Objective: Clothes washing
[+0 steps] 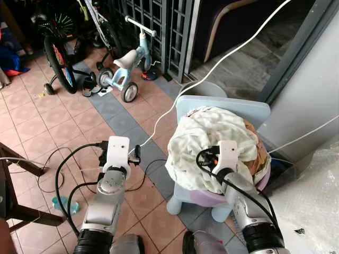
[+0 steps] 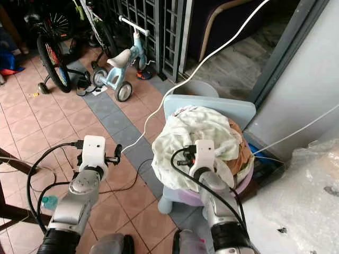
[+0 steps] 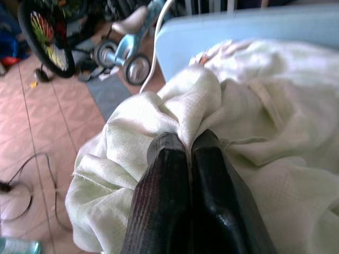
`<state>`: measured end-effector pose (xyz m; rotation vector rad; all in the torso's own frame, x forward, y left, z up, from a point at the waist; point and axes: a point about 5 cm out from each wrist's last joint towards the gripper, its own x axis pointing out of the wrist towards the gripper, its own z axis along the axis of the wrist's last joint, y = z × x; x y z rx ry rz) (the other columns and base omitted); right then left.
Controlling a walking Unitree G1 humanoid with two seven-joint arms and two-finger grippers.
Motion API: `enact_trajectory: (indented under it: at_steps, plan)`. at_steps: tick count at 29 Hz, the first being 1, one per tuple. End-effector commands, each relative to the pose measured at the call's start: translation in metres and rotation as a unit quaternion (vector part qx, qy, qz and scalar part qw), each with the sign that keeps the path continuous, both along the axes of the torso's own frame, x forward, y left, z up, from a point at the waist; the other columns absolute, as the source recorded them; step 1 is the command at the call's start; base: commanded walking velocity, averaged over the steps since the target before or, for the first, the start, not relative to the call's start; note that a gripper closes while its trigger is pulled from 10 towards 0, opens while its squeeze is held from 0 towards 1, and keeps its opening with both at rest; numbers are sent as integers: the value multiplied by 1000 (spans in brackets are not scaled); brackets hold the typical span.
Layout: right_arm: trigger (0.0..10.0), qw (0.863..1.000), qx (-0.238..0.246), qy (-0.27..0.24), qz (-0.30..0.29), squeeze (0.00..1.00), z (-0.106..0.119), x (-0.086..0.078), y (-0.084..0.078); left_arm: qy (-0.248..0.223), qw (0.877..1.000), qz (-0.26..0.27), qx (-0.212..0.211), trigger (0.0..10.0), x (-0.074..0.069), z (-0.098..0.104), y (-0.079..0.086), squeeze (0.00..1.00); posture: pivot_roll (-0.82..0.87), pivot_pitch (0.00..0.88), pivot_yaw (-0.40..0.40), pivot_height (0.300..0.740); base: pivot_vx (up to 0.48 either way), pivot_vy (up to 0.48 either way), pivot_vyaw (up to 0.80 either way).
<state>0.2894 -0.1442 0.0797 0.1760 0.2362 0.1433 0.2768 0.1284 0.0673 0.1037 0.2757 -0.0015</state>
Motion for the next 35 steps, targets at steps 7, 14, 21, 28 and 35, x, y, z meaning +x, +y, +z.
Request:
enact_trajectory:
  at_steps: [7,14,21,28,35]
  plan:
    - [0,990,-24,-126,-63,0,45,-4,-19,-37,999,6,4,10000,8,13,2,0,4,0,12,740,0,0,0]
    - [10000,986,-41,-138,-85,0,53,3,-22,-43,999,-6,-6,10000,15,14,-5,0,-12,0,18,740,0,-342,-329]
    - [10000,985,-42,-146,-84,0,58,7,-24,-44,999,-9,-7,10000,16,13,-7,0,-8,0,12,740,0,-349,-779]
    - [10000,974,-80,-195,-84,0,81,20,-27,-59,998,-2,-30,10000,17,16,-8,0,-5,0,7,740,0,-186,-781]
    - [10000,935,-140,-304,-119,0,148,42,-49,-62,997,-4,-35,10000,18,16,-8,0,-10,0,8,740,0,0,-781]
